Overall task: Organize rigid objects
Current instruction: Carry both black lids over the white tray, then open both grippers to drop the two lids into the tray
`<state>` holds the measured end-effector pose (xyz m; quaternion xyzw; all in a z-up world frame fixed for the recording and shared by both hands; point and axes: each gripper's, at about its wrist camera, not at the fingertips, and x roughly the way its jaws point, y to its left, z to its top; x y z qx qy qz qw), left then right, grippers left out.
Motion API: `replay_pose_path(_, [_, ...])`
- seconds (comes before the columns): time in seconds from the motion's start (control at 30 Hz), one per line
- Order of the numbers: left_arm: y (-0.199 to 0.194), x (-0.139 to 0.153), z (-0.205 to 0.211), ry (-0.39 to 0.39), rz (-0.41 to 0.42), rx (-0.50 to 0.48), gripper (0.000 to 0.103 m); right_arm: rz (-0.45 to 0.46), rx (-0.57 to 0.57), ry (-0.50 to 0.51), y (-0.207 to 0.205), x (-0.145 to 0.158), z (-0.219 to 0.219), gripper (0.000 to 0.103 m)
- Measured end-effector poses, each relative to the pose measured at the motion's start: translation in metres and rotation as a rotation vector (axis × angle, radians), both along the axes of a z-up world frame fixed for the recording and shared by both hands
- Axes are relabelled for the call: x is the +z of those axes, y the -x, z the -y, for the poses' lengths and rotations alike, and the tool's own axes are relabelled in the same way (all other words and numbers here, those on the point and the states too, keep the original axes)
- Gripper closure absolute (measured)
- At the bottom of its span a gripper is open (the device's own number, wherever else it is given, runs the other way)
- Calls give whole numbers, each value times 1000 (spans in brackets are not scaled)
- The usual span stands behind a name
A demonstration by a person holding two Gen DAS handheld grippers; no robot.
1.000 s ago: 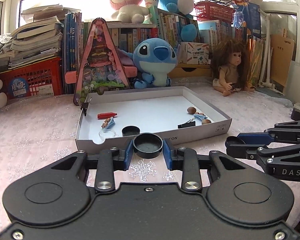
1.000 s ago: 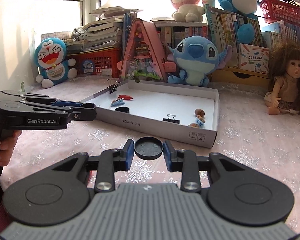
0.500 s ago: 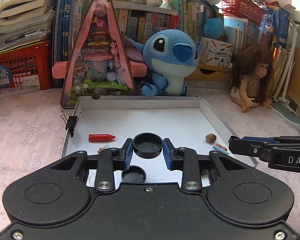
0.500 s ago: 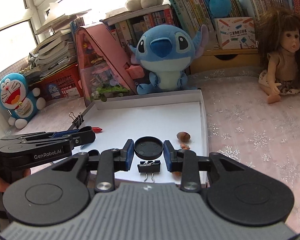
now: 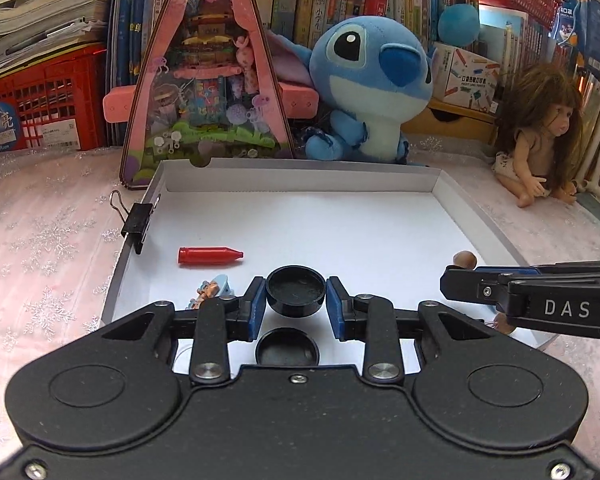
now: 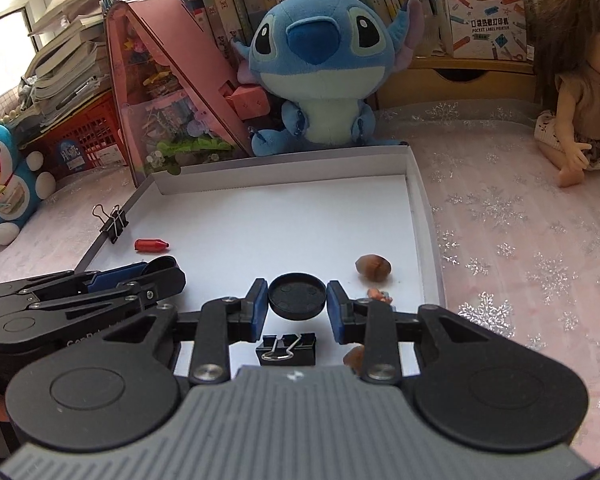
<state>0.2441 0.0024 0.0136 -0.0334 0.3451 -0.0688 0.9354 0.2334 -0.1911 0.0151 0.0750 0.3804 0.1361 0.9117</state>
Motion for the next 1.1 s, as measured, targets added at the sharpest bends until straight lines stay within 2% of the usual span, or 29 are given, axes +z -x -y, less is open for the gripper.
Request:
replay_pose_path(0.53, [1, -9, 6, -57, 7, -18, 72, -11, 24, 27, -5, -12, -5, 65])
replay_pose_path(0.63, [3, -6, 5, -43, -3, -15, 71, 2, 20, 22, -3, -9, -4, 59])
replay_pose_path(0.7, [5, -4, 3, -26, -2, -16, 66, 12, 22, 1, 0, -7, -2, 44])
replay_pose_path(0.93, [24, 11, -2, -33, 41, -12, 49, 80, 64, 8, 21, 5, -2, 37])
replay_pose_path(1.1, [53, 23, -1, -59, 87, -61, 44, 130, 112, 15, 48, 13, 1, 30])
